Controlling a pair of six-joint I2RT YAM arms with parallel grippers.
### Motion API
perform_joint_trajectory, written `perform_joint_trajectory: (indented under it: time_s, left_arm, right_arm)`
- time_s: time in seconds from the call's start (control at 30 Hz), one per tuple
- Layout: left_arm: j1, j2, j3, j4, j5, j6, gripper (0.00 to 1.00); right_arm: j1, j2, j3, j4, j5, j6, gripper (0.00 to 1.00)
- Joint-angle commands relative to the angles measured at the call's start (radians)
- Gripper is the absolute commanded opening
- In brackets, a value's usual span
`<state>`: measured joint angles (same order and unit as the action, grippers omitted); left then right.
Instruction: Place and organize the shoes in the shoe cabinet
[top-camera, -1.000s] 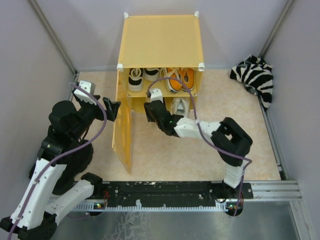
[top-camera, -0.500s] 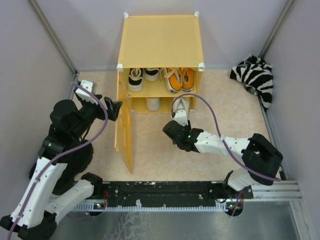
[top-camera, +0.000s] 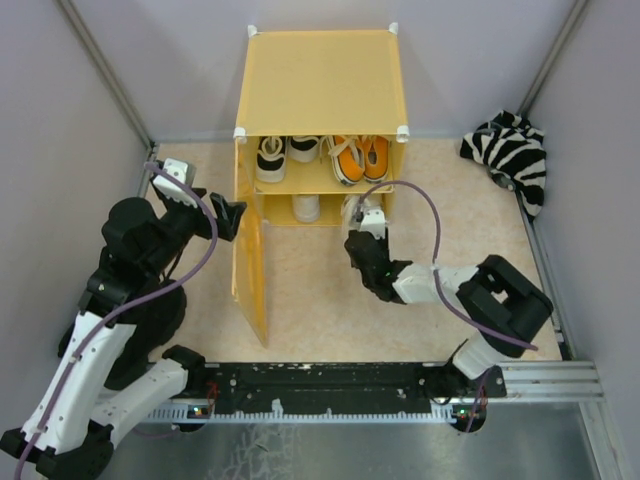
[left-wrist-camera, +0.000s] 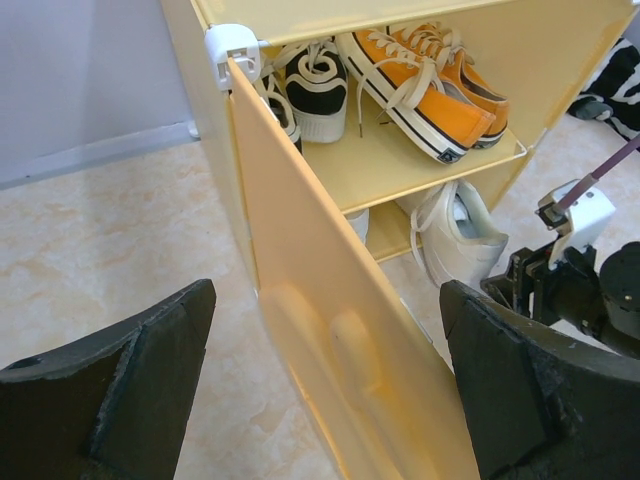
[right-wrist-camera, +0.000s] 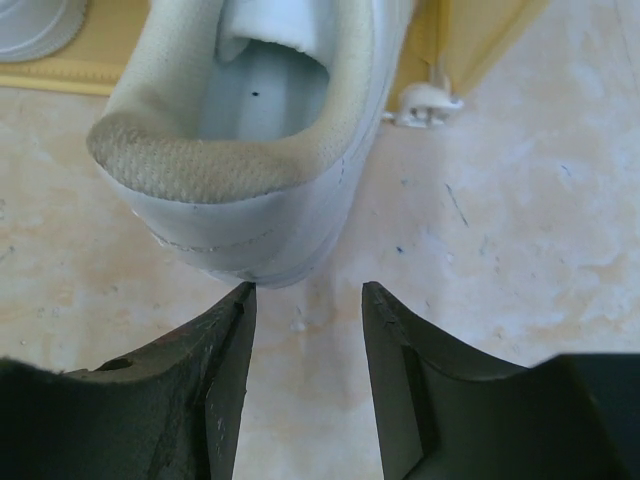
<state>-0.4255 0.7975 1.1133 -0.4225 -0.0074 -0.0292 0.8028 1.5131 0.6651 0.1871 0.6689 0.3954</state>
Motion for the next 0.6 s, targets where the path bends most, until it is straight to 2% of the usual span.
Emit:
perform_joint_trajectory:
  time_s: [0.0, 0.1, 0.33, 0.57]
  left_arm:
    - [0.0, 0.002, -0.015, -0.073, -0.023, 0.02, 0.99]
    - [-0.001, -0.001, -0.013, -0.074, -0.026, 0.02, 0.99]
    - [0.0, -0.009, -0.01, -0.082, -0.04, 0.023, 0.99]
    - [-0.001, -0.005, -0.01, -0.085, -0.045, 0.024, 0.99]
  right_arm:
    - [-0.038, 0.117, 0.069, 0.324, 0.03, -0.134, 0.47]
    - [-0.056, 0.189, 0.119, 0.401, 0.039, -0.179, 0.47]
    - [-0.094, 0.265, 0.211, 0.46, 0.1, -0.196, 0.46]
    - [-0.169, 0.333, 0.244, 0.499, 0.06, -0.211, 0.46]
